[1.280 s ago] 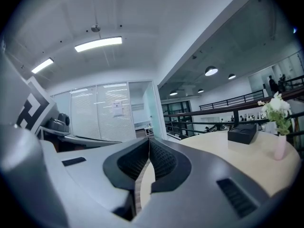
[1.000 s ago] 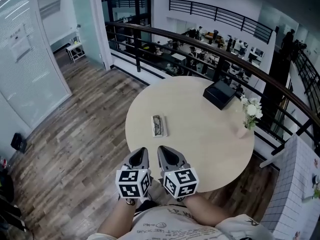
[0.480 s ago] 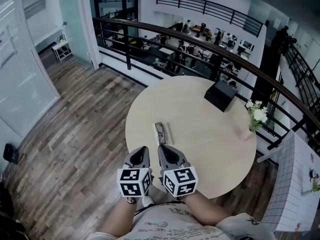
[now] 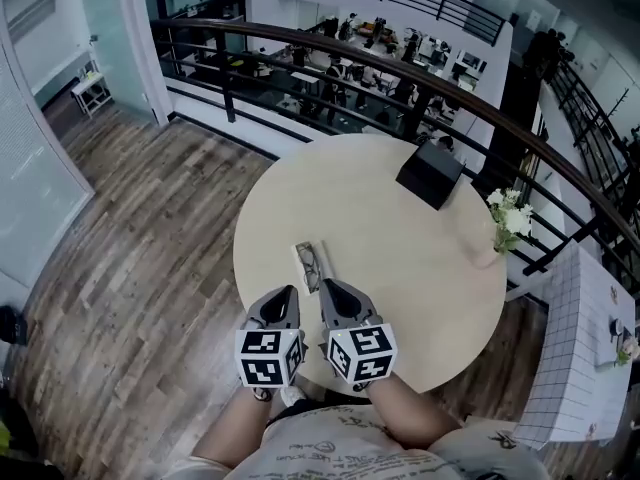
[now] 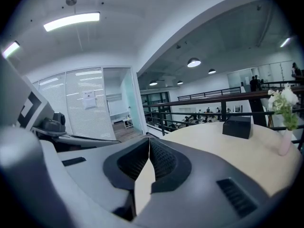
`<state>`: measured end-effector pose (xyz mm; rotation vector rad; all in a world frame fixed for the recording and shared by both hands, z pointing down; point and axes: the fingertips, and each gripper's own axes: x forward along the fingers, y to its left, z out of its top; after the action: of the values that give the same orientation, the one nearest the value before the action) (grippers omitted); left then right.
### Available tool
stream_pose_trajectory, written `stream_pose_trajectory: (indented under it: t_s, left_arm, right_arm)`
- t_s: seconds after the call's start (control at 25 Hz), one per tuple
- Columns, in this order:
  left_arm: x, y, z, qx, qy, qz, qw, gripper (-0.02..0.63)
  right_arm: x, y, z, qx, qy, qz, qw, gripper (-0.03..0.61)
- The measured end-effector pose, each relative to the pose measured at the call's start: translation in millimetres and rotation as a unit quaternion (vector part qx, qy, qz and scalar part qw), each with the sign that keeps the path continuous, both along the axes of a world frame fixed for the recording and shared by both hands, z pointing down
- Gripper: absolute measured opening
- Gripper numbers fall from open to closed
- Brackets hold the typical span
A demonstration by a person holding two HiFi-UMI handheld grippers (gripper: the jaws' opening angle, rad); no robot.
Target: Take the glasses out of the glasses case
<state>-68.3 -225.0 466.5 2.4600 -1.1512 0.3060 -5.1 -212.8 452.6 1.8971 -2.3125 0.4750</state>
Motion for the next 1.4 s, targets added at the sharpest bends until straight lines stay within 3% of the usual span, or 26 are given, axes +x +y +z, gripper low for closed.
stream_pose_trajectory:
  t_s: [0.4,0.84,1.4]
  left_arm:
    - [32,-30,30,-0.031,-0.011,-0.010,0.9994,0.012]
    - [22,-39,68,-0.069,-0.033,-0.042,0.9962,0.012]
    - [3,-40,90,-0.098,-0.034,-0.078,0.9915,0.012]
  right_arm:
    - [27,-43,51,-0.052,-0.001,-0.019,0.998,0.017]
    - [36,-75,109,-0.110,-0.001,-0.027,0.994,0.017]
    - [40,-107,179,-0.196,0.081,-0.031,0.977,0.018]
